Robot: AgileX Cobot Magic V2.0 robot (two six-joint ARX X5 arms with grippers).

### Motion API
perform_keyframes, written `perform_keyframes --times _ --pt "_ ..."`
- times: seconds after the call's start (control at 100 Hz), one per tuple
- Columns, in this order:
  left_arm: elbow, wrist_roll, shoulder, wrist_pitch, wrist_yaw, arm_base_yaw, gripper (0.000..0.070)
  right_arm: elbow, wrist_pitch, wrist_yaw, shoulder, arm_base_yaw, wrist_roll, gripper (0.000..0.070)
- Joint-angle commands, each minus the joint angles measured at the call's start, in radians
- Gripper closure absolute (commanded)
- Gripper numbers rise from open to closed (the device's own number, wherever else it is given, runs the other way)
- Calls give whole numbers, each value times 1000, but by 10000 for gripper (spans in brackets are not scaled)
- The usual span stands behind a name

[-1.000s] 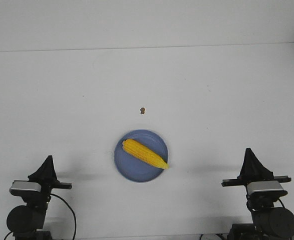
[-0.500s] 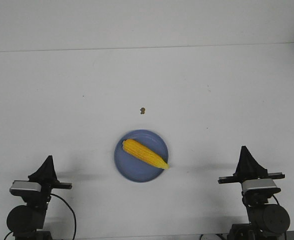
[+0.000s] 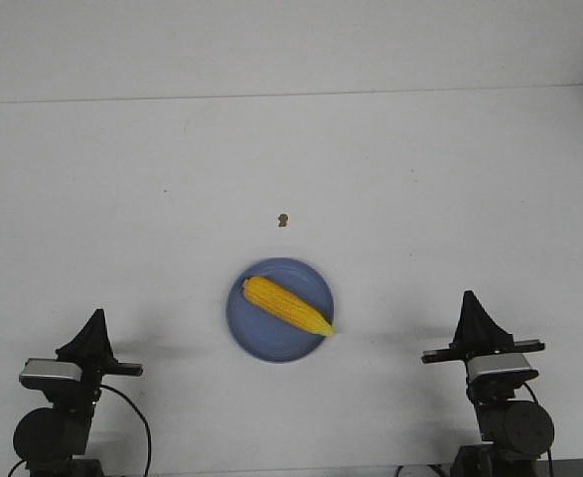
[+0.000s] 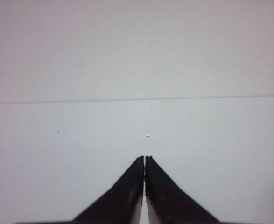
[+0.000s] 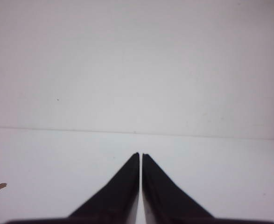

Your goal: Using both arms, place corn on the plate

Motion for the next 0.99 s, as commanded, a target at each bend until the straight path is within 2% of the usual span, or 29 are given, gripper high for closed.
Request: perform_keyframes --times 0.0,0.98 --pt "-19 -6 -2 10 0 -2 688 -18 34 -1 -2 2 32 685" --pt "-19 -6 -2 10 0 -2 688 -19 38 0 -2 2 43 685"
